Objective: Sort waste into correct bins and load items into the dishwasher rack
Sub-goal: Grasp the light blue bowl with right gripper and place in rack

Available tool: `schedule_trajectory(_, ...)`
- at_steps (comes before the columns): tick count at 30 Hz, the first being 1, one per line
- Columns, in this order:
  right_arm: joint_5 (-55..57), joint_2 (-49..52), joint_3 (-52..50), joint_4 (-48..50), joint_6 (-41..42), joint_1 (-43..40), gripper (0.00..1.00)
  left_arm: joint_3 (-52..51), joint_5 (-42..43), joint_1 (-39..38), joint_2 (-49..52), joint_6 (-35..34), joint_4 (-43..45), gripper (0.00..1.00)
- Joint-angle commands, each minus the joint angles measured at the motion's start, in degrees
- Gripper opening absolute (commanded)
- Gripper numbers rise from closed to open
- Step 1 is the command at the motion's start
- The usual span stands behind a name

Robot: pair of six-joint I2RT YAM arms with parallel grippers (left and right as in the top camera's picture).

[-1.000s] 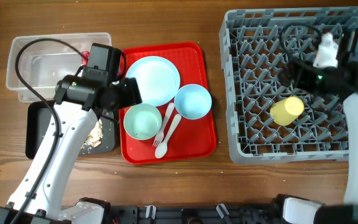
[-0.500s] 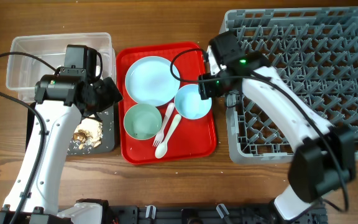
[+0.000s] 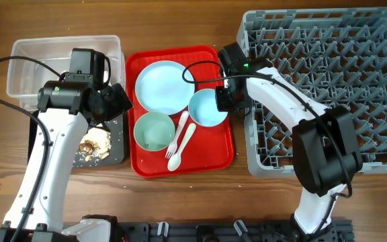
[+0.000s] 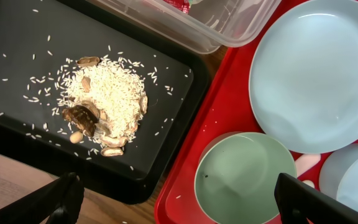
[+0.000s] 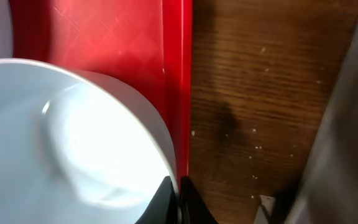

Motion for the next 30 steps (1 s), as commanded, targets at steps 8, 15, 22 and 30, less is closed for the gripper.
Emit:
schedule_trajectory(8,41.05,-21.79,7.28,15.17,-14.86,-8.26,0.04,0.26,-0.94,0.46,-0.90,-0.98,0.83,1.00)
schedule_trajectory(15,55.80,-14.71,7.26,30.88,-42.32,-14.05,0.04,0.26,-0.94,0.46,-0.90,-0.98,0.87,1.00)
schedule_trajectory(22,58.71,-3.54,7.28,36.30,-45.51,-12.85,0.04,0.26,-0.94,0.46,-0.90,-0.98,0.87,1.00)
schedule_trajectory(30,61.86,2.27,7.17,38.45,-44.89,-9.75,0.04,0.26,-0.94,0.46,-0.90,-0.96,0.85,1.00)
